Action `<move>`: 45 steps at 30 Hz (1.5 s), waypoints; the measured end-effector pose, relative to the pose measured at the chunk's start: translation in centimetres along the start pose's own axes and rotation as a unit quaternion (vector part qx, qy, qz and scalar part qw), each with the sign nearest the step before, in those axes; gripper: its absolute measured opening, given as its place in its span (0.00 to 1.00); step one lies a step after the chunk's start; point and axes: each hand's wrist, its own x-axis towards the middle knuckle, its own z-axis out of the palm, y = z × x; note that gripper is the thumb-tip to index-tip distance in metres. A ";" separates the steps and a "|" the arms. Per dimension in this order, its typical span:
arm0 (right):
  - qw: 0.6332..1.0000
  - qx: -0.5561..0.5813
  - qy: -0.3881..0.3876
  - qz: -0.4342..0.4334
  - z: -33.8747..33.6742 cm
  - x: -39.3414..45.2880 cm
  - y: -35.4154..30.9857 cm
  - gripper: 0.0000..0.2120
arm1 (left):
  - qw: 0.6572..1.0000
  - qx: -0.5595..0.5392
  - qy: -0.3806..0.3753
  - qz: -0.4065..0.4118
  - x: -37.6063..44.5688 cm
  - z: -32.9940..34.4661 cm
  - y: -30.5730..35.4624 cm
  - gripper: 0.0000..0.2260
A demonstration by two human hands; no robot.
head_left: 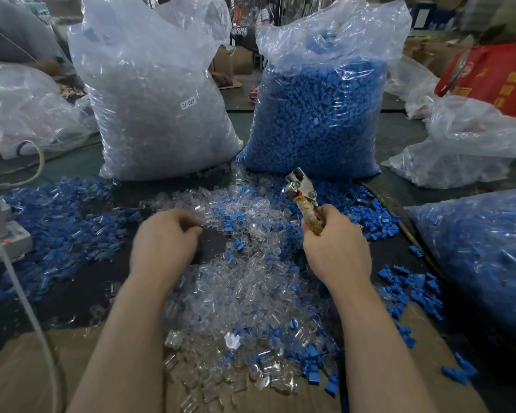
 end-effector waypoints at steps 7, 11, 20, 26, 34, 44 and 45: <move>1.000 -0.005 -0.009 0.002 0.1 0.1 -0.2 0.09 | 0.990 0.051 -0.072 0.113 -1.3 3.5 3.0 0.09; 1.000 -0.002 -0.016 -0.007 0.1 0.0 -0.3 0.07 | 0.985 0.095 -0.070 0.129 -1.5 3.8 3.0 0.12; 0.998 0.043 -0.029 -0.031 0.2 0.0 -0.3 0.08 | 0.994 0.050 -0.031 0.090 -1.7 3.6 3.4 0.08; 0.971 0.222 -0.066 -0.058 0.1 0.1 -0.8 0.09 | 0.978 -0.173 -0.067 0.091 -1.8 2.7 4.5 0.05; 0.958 0.253 -0.103 -0.091 0.4 0.1 -1.0 0.04 | 0.959 -0.239 -0.038 0.148 -2.6 2.3 5.9 0.09; 0.971 0.208 -0.089 -0.073 0.8 0.1 -0.4 0.04 | 0.988 0.003 -0.151 -0.024 -0.6 1.3 1.4 0.09; 0.972 0.202 -0.089 -0.077 0.8 0.1 -0.4 0.04 | 0.987 0.001 -0.161 -0.027 -0.7 1.4 1.4 0.08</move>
